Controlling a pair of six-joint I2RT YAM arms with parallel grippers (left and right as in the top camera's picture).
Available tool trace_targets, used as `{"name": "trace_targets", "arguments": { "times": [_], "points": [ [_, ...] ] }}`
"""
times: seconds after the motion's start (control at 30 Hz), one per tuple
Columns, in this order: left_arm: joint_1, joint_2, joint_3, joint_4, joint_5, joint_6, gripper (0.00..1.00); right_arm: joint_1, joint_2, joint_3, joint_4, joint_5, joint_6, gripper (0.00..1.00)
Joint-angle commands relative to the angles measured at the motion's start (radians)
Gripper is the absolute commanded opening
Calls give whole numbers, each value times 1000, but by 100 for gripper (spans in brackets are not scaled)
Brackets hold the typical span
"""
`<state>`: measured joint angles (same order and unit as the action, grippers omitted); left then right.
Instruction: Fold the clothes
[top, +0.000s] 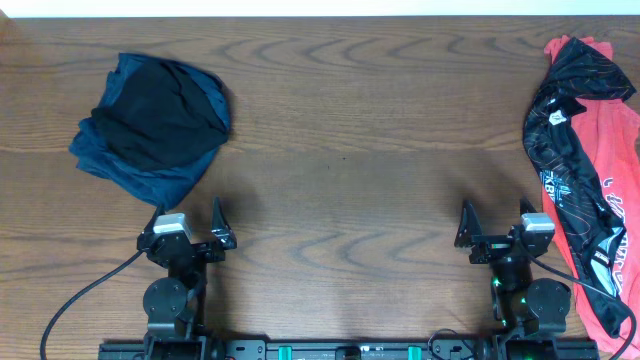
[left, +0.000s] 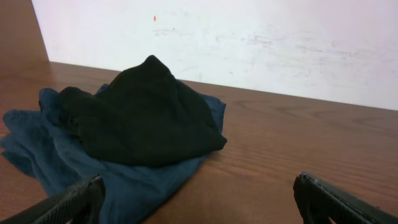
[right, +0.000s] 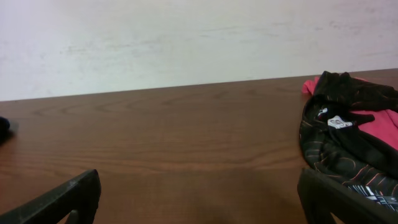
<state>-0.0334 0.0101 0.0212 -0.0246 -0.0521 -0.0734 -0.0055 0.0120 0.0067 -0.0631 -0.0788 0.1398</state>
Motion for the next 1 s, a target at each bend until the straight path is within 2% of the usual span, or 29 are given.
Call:
{"name": "trace_targets", "arguments": {
  "times": [0.0, 0.83, 0.97],
  "points": [
    [4, -6, -17, -42, -1, 12, 98, -8, -6, -1, -3, -7, -14, 99],
    [4, -6, -17, -45, 18, 12, 98, -8, -6, -1, -3, -9, -11, 99],
    [4, -5, -17, -45, 18, 4, 98, -8, -5, -1, -3, -8, 133, 99]
  ]
}}
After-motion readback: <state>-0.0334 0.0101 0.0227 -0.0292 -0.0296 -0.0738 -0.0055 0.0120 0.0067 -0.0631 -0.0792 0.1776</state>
